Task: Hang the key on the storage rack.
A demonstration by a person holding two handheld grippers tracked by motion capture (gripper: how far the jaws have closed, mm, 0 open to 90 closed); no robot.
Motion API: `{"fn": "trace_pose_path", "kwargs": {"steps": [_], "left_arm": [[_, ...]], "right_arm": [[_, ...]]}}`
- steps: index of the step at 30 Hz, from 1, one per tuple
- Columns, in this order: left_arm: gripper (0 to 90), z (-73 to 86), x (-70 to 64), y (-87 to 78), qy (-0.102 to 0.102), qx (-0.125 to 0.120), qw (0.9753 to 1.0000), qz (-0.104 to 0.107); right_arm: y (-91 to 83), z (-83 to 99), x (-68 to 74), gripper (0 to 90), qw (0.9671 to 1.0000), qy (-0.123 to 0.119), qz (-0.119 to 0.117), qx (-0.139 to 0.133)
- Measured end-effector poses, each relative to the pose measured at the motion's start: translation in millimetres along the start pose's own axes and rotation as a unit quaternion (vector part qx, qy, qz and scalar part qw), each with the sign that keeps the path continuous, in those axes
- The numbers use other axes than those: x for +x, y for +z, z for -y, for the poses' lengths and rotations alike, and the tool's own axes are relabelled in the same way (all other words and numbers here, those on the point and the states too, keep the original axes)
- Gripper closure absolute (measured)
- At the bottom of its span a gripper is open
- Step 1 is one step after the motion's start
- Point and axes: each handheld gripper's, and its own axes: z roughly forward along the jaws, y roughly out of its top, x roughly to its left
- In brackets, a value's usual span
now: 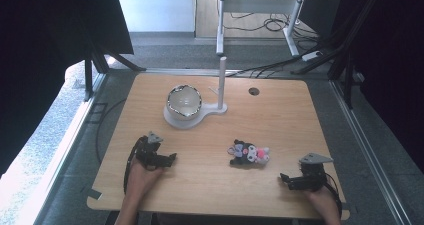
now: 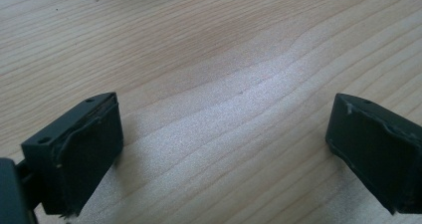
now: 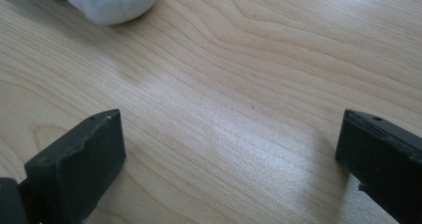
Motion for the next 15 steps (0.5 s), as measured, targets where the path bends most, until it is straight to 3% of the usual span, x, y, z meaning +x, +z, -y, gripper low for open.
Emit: {"fn": "trace_pose_path", "kwargs": {"steps": [15], "left_arm": [[1.5, 0.0, 0.0, 0.0, 0.0, 0.0, 1.0, 0.0]], "right_arm": [[0.1, -0.3, -0.7, 0.0, 1.0, -0.001, -0.003, 0.0]]}}
